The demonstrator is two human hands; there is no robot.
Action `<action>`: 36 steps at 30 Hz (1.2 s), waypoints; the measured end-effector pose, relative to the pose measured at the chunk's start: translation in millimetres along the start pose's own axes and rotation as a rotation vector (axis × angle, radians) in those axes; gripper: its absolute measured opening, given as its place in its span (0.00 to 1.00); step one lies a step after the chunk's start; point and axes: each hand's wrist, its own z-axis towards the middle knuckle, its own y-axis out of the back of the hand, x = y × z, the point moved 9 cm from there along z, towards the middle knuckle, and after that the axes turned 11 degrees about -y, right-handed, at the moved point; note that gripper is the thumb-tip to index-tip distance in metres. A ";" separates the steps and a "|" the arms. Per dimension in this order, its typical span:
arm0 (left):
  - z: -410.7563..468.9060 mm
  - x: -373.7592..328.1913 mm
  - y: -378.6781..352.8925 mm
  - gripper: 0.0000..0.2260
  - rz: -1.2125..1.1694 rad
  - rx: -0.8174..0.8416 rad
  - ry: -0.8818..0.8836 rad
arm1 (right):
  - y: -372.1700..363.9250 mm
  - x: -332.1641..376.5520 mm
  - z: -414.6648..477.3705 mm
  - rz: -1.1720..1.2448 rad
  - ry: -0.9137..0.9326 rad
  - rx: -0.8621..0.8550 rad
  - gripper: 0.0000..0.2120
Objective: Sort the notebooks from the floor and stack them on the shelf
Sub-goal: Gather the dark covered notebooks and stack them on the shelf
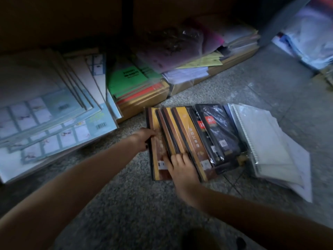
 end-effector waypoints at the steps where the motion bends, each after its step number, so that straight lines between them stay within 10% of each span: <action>1: 2.2 1.0 1.9 0.07 0.023 0.011 -0.017 | -2.3 5.9 2.9 -0.028 -0.005 -0.013 0.42; 11: -0.4 3.7 8.6 0.09 0.103 -0.051 -0.144 | 11.3 -17.0 2.4 0.254 -0.085 -0.064 0.47; 36: -76.5 -41.2 -4.1 0.15 0.201 -0.041 -0.324 | 52.2 -238.5 -3.1 0.641 -0.515 -0.319 0.20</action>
